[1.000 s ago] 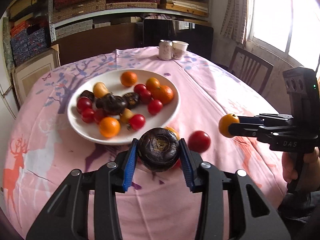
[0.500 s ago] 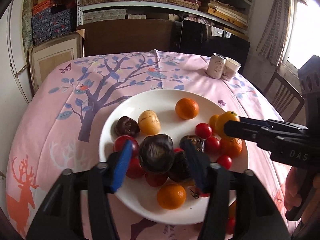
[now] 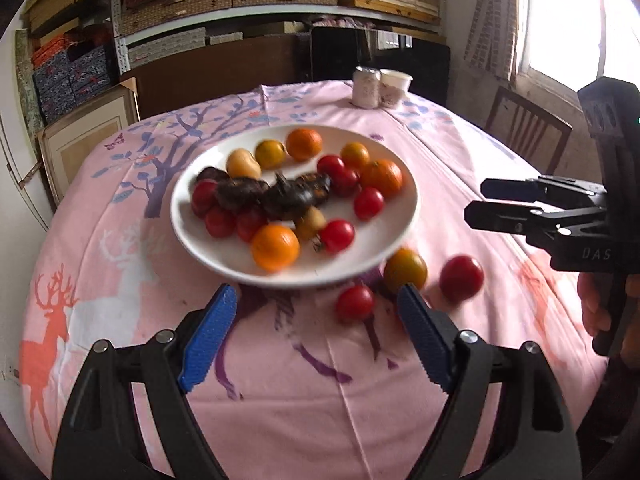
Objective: Organize fruits
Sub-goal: 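Grasp a dark red tomato with the right tool while the left tool grasps a red tomato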
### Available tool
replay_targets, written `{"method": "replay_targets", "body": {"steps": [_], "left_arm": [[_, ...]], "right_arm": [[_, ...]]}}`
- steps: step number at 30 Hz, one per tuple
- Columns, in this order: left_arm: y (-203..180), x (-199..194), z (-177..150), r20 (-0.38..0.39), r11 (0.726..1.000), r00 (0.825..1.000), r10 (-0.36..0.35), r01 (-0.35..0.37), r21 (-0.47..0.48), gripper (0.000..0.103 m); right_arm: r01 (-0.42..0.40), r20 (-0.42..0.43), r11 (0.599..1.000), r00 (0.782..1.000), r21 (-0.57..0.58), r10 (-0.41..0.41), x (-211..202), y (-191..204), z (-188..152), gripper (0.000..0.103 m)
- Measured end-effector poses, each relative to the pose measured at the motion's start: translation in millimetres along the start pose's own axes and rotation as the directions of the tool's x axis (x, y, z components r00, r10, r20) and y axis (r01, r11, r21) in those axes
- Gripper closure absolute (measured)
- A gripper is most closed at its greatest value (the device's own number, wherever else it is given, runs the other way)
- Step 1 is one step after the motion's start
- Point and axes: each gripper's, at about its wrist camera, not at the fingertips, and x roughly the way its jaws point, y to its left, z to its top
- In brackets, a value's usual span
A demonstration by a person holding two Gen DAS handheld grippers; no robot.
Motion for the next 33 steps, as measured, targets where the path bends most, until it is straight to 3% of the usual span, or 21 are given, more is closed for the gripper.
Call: {"method": "replay_targets", "body": {"steps": [5, 9, 10, 11, 13, 17, 22, 27, 33], "left_arm": [[-26, 8, -30, -0.05, 0.999, 0.999, -0.01, 0.011, 0.038, 0.022], [-29, 10, -35, -0.066, 1.0, 0.997, -0.028, 0.027, -0.002, 0.022], [-30, 10, -35, -0.062, 1.0, 0.998, -0.021, 0.02, -0.002, 0.022], [-32, 10, -35, -0.06, 1.0, 0.998, -0.013, 0.013, 0.0, 0.022], [-35, 11, -34, -0.058, 1.0, 0.998, -0.01, 0.01, -0.003, 0.022], [-42, 17, -28, -0.064, 1.0, 0.998, -0.013, 0.013, -0.001, 0.022], [-56, 26, -20, -0.066, 0.999, 0.997, -0.031, 0.032, 0.015, 0.022], [-70, 41, -12, -0.098, 0.998, 0.994, -0.053, 0.057, 0.039, 0.05], [-69, 56, -5, -0.128, 0.998, 0.99, -0.06, 0.061, 0.008, 0.055]], "right_arm": [[-0.018, -0.036, 0.999, 0.999, -0.034, 0.017, -3, 4, -33, 0.037], [-0.01, -0.076, 0.999, 0.997, -0.044, 0.007, 10, 13, -41, 0.037], [-0.015, -0.089, 0.999, 0.996, -0.042, 0.011, 13, 15, -41, 0.043], [-0.022, -0.101, 0.999, 0.995, -0.033, 0.018, 16, 15, -41, 0.056], [-0.019, -0.123, 1.0, 0.992, 0.0, 0.019, 22, 12, -40, 0.066], [-0.029, -0.117, 0.999, 0.993, 0.02, 0.031, 20, 9, -43, 0.066], [-0.058, -0.062, 0.99, 0.996, 0.127, 0.066, 6, -14, -49, 0.067], [-0.053, -0.042, 0.981, 0.997, 0.185, 0.062, -4, -33, -55, 0.067], [-0.061, -0.037, 0.98, 0.997, 0.19, 0.069, -8, -38, -58, 0.067]]}}
